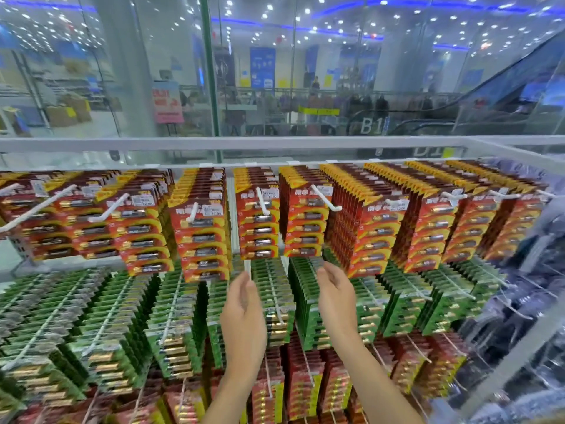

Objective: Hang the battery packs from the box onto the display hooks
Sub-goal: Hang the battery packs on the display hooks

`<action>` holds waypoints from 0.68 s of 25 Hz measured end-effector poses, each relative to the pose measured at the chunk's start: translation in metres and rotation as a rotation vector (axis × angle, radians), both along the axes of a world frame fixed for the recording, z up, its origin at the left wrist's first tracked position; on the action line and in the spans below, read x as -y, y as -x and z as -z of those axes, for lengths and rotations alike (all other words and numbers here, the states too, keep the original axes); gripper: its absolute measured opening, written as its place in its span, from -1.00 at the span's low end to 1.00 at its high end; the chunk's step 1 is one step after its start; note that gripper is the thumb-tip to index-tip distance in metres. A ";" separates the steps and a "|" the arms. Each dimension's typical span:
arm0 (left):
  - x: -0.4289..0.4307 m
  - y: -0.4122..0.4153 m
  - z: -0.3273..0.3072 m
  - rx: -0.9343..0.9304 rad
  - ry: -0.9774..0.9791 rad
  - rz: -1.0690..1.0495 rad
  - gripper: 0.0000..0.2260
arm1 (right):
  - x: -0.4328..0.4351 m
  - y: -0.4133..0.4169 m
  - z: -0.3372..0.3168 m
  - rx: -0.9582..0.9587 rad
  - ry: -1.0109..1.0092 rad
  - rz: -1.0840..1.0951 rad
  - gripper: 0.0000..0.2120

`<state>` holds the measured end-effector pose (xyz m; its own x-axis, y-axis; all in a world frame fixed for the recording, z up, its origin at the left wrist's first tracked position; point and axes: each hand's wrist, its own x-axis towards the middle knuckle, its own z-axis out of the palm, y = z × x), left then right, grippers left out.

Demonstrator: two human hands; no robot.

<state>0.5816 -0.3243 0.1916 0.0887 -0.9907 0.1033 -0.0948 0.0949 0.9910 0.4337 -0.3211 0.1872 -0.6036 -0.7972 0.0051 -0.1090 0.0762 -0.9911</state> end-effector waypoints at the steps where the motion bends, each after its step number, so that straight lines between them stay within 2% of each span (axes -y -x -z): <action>1: -0.011 -0.003 0.006 -0.017 -0.023 0.023 -0.65 | -0.011 0.001 0.007 0.004 0.000 -0.008 -0.63; 4: -0.044 -0.006 0.027 -0.059 -0.097 0.115 -0.74 | -0.054 0.013 0.030 -0.037 -0.026 0.026 -0.69; 9: -0.086 0.023 0.073 -0.064 -0.187 0.270 -0.76 | -0.146 0.061 0.078 0.008 -0.086 0.282 -0.85; 14: -0.116 0.089 0.109 0.002 -0.254 0.512 -0.78 | -0.247 0.116 0.118 0.097 -0.267 0.486 -0.79; 17: -0.141 0.146 0.128 0.066 -0.284 0.643 -0.83 | -0.309 0.153 0.133 0.132 -0.306 0.629 -0.80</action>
